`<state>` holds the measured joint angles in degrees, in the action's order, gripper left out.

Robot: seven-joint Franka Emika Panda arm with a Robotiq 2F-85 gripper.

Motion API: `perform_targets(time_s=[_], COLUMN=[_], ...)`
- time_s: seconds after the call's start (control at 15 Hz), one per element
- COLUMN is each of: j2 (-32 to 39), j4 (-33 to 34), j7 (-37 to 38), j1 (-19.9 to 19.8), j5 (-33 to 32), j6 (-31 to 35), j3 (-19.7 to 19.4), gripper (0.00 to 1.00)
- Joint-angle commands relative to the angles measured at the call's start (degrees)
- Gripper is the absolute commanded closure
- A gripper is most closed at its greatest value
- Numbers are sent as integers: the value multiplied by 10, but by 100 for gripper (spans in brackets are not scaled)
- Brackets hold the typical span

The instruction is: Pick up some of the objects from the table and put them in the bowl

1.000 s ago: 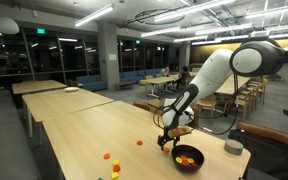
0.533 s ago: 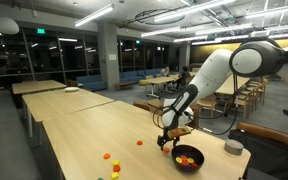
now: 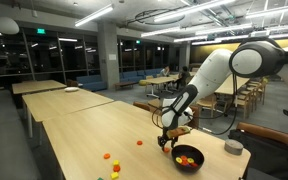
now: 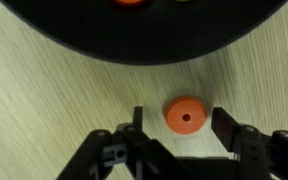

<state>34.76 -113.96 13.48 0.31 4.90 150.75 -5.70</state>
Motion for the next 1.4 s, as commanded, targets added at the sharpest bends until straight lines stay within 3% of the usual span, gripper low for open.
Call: perform_targets(time_s=[0.0,0.2,0.27,0.87,1.33], j2=[6,7,7,0,-43], j4=[20,23,25,27,26], j7=[21,25,26,37,72], j1=[15,20,21,25,53], j5=[-16,-19,-21,-34,-75], j6=[-16,-23,-25,-41,-58], j3=[-14,-17,-18,-20,-47], gripper=[58,80,83,83,83])
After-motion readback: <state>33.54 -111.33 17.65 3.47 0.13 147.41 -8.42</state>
